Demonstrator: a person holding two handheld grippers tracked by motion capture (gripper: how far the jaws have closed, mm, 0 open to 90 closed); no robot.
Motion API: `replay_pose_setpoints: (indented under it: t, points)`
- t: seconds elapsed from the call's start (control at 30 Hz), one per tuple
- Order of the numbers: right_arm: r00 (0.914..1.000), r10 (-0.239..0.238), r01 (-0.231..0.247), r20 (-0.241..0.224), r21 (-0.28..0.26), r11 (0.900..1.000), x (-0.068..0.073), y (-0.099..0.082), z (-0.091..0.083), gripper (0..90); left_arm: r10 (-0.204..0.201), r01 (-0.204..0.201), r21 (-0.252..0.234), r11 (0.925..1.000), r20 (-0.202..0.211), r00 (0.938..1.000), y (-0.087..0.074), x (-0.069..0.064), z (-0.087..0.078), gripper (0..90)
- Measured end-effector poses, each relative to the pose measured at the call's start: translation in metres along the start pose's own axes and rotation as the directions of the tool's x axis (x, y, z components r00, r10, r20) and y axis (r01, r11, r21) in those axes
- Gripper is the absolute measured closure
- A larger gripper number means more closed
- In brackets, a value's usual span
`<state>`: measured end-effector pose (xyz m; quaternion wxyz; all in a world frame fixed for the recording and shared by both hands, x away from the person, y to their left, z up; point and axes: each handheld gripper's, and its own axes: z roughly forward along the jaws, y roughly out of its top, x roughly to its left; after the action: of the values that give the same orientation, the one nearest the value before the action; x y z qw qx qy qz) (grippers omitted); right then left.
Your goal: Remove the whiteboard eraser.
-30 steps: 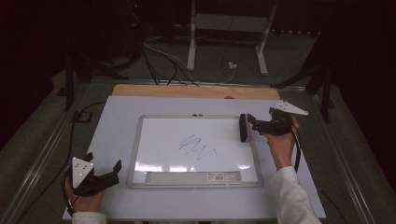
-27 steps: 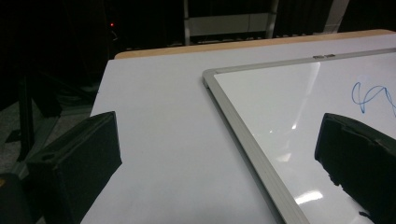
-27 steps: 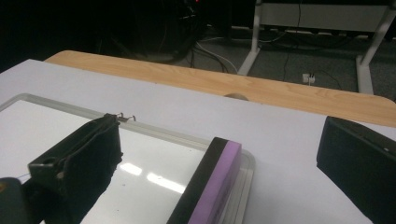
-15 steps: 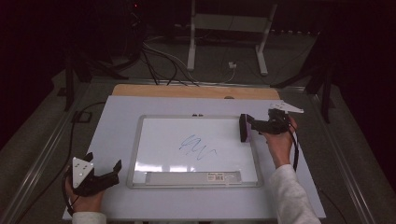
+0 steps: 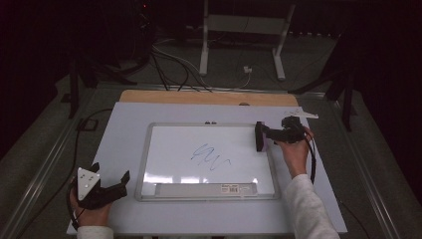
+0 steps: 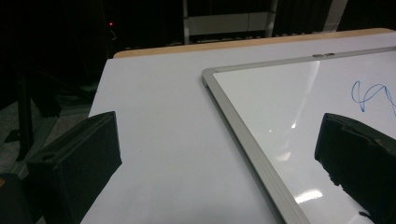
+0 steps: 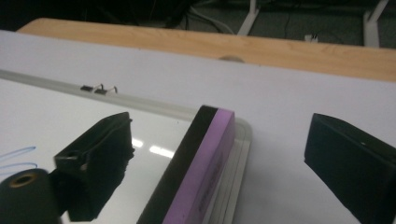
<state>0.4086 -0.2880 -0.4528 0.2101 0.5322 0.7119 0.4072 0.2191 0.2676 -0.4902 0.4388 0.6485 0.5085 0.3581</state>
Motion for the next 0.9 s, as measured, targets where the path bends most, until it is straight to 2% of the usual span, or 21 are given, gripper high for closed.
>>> replay_pose_setpoints:
  t: [0.13, 0.27, 0.37, 0.4, 0.47, 0.5, 0.57, 0.9]
  points:
    - [0.9999, 0.013, -0.013, -0.007, 0.017, 0.9998, -0.001, -0.001, 0.002, 14.7, 0.000, 0.000, 0.001, 1.0000, 0.000, 1.0000, 0.000, 0.000, 0.000, 1.1]
    - [0.9994, 0.034, -0.034, 0.004, 0.059, 0.9977, 0.000, -0.004, 0.007, 20.6, 0.001, -0.001, 0.002, 1.0000, 0.000, 1.0000, 0.000, 0.000, 0.000, 1.1]
    - [0.9990, 0.045, -0.045, -0.002, 0.065, 0.9969, 0.000, -0.005, 0.009, 24.6, 0.001, -0.001, 0.004, 1.0000, 0.000, 1.0000, 0.000, 0.000, 0.000, 1.1]
    - [0.9984, 0.056, -0.055, -0.011, 0.075, 0.9957, 0.000, -0.006, 0.010, 29.6, 0.000, 0.000, 0.002, 1.0000, 0.000, 1.0000, 0.000, 0.000, 0.000, 1.1]
    - [0.9978, 0.066, -0.066, 0.000, 0.095, 0.9933, 0.000, -0.007, 0.011, 35.9, 0.001, -0.001, 0.002, 1.0000, 0.000, 1.0000, 0.000, 0.000, 0.000, 1.1]
    - [0.9978, 0.066, -0.066, 0.000, 0.095, 0.9933, 0.000, -0.007, 0.011, 35.9, 0.001, -0.001, 0.003, 1.0000, 0.000, 1.0000, 0.000, 0.000, 0.000, 1.1]
    - [0.9976, 0.069, -0.068, 0.003, 0.119, 0.9906, 0.000, -0.008, 0.012, 43.5, 0.001, -0.001, 0.002, 1.0000, 0.000, 1.0000, 0.000, 0.000, 0.000, 1.1]
    - [0.9966, 0.078, -0.072, -0.027, 0.160, 0.9844, 0.001, -0.015, 0.012, 58.8, 0.001, -0.001, 0.002, 1.0000, -0.001, 1.0000, 0.000, 0.000, 0.000, 1.1]
